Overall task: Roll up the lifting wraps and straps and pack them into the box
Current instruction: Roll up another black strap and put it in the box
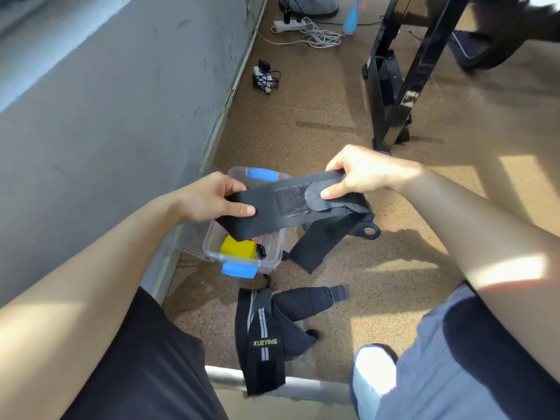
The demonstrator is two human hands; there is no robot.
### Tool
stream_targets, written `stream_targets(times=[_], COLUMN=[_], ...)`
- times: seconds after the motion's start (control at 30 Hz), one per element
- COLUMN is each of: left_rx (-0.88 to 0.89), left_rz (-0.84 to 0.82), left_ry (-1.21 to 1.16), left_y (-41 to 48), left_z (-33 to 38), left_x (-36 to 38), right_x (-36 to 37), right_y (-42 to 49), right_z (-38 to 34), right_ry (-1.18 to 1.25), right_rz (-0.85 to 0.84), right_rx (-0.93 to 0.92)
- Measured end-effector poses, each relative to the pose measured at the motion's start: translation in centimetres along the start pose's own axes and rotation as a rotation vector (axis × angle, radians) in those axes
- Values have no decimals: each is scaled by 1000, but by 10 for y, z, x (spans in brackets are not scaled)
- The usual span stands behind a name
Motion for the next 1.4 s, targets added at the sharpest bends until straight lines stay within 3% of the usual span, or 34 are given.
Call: stream_targets(times=[0.1,0.27,0.6,0.8,1.03,1.17,1.4], left_rx=[67,159,56,145,143,193,317], left_rz=[62,-5,17,127,327,446,355], left_ry=[-48,-92,-1,-264,-504,-307,-9], left_y=[1,0,-5,2,6,7,3], left_z=[7,21,5,21,26,18,25], left_x=[2,20,-1,14,20,10,11], right_x=[8,38,6,17,47,35,24], right_y=[0,1,8,0,-2,1,0], right_z=[-7,-42,4,-30,-51,-43,-34], right_ry=[117,306,72,312,600,632,637], right_rz=[-36,-135,-91,-21,-11,-17,-135], right_rx=[-49,-197,13,-102,-55,-54,-90])
Point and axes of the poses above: each hand's wrist, its own y-axis towards the middle knuckle, its own x-axis out of the palm, z = x × y, the point moved 3 cm from there along y, towards the middle knuckle, and after that the axes turned 4 degrees about x, right-handed, at the moved point
